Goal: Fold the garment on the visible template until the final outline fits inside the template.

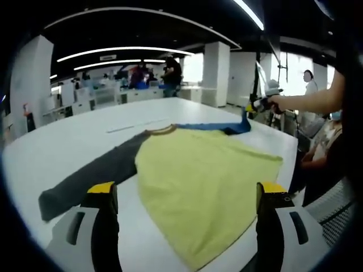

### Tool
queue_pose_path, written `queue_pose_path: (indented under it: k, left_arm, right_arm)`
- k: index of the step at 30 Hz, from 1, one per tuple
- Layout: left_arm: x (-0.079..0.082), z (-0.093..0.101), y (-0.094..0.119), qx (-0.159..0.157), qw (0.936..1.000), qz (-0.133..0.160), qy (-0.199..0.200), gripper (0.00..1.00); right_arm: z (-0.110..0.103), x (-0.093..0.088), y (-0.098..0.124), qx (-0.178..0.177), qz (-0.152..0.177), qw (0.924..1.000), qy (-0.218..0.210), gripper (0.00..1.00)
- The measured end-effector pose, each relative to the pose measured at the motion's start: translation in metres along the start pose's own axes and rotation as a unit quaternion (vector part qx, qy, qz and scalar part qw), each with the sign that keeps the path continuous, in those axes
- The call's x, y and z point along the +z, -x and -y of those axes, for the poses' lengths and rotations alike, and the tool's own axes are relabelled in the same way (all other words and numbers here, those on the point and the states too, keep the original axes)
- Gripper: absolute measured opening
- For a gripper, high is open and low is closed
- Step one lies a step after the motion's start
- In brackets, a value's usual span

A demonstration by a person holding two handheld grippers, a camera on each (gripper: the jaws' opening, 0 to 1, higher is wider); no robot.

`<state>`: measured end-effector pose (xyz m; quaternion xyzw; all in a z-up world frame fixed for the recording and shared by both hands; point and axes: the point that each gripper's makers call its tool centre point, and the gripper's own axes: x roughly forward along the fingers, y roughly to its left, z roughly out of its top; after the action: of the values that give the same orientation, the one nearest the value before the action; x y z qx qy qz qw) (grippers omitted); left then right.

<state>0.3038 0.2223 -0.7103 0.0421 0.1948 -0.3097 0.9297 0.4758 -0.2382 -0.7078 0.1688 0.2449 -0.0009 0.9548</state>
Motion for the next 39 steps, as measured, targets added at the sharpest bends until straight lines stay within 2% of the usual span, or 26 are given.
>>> queue_pose_path:
  k: [5, 14, 17, 28, 39]
  left_arm:
    - [0.000, 0.001, 0.000, -0.002, 1.0000, 0.000, -0.004, 0.99]
    - [-0.001, 0.003, 0.001, -0.002, 1.0000, -0.003, -0.005, 0.99]
    - [-0.001, 0.003, 0.001, -0.002, 1.0000, -0.002, -0.004, 0.99]
    - [-0.004, 0.004, 0.001, -0.002, 1.0000, -0.005, -0.001, 0.99]
    - [-0.006, 0.002, 0.003, 0.004, 1.0000, -0.006, 0.003, 0.99]
  right_arm:
    - [-0.012, 0.002, -0.010, 0.020, -0.001, 0.9998, 0.002, 0.00]
    - [-0.053, -0.012, -0.005, 0.043, -0.008, 0.9990, 0.013, 0.00]
    - [-0.056, -0.012, -0.010, 0.050, -0.011, 0.9985, 0.016, 0.00]
    - [-0.093, -0.024, -0.011, 0.086, -0.023, 0.9959, 0.021, 0.00]
    - [-0.122, -0.026, -0.014, 0.112, -0.026, 0.9930, 0.025, 0.00]
